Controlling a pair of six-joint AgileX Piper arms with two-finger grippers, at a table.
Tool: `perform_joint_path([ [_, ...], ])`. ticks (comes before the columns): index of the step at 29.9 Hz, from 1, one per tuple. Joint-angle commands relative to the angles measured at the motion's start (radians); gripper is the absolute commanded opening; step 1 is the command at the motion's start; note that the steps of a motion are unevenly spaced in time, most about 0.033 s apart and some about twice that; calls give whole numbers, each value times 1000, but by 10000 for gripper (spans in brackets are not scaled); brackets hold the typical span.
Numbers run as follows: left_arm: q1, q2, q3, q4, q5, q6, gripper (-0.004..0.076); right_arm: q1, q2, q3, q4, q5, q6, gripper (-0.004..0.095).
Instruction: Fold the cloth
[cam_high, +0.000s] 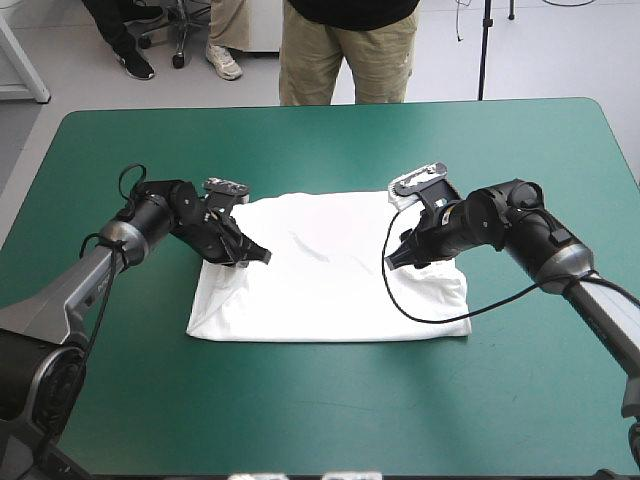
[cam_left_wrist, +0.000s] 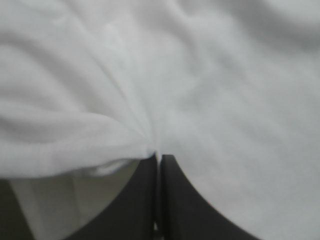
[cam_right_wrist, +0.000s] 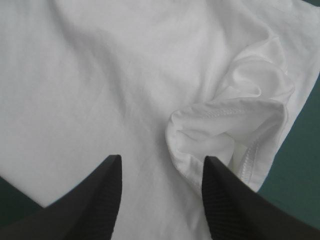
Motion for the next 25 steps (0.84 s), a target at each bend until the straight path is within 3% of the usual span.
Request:
perform_joint_path([
  [1, -51, -36, -28, -22, -47, -1, -9, -1, -43, -27, 2, -29, 2, 462],
  [9, -55, 62, -26, 33, -35, 25, 20, -1, -43, -27, 2, -13, 8, 463],
  [12, -55, 74, -26, 29, -24, 48, 160, -1, -43, -27, 2, -8, 8, 465],
  [15, -55, 59, -32, 31, -3, 48, 363, -1, -47, -27, 2, -10, 8, 473],
  [17, -55, 32, -40, 41, 4, 48, 445, -1, -55, -27, 2, -12, 8, 473],
  [25, -55, -201, -63, 188, 55, -47, 455, -1, -153, -27, -6, 48, 21, 473],
])
